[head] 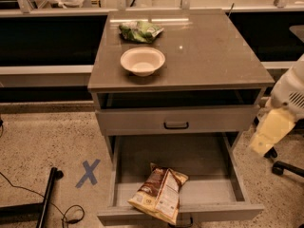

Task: Place brown chip bag into middle drawer

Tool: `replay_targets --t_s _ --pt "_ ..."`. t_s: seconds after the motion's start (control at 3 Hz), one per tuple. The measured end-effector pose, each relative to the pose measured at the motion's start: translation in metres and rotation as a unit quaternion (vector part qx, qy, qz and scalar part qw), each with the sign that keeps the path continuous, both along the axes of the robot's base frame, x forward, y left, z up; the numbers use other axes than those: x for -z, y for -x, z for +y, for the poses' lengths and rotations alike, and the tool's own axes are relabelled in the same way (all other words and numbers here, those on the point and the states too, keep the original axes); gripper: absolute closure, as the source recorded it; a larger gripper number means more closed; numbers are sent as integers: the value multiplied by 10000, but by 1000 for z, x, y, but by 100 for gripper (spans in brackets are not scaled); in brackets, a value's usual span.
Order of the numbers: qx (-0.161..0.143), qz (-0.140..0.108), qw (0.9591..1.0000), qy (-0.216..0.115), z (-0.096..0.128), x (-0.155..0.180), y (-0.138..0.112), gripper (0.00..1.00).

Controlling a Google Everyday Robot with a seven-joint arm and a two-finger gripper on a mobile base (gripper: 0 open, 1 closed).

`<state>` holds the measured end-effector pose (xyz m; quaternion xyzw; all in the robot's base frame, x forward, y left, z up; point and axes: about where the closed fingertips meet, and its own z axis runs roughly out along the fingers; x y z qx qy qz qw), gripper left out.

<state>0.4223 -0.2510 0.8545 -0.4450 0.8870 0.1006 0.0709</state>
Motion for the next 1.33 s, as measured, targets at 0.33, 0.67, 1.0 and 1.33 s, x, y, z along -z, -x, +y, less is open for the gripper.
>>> replay_targets --t_s 0.33,0.67,1.0,1.33 --pt "760 558 9931 -700 -6 63 13 0" --pt "903 659 9900 -860 -8 73 13 0" --pt "1235 973 9833 -918 -11 102 -4 0" --pt "2103 1282 9572 -1521 -21 158 -14 0"
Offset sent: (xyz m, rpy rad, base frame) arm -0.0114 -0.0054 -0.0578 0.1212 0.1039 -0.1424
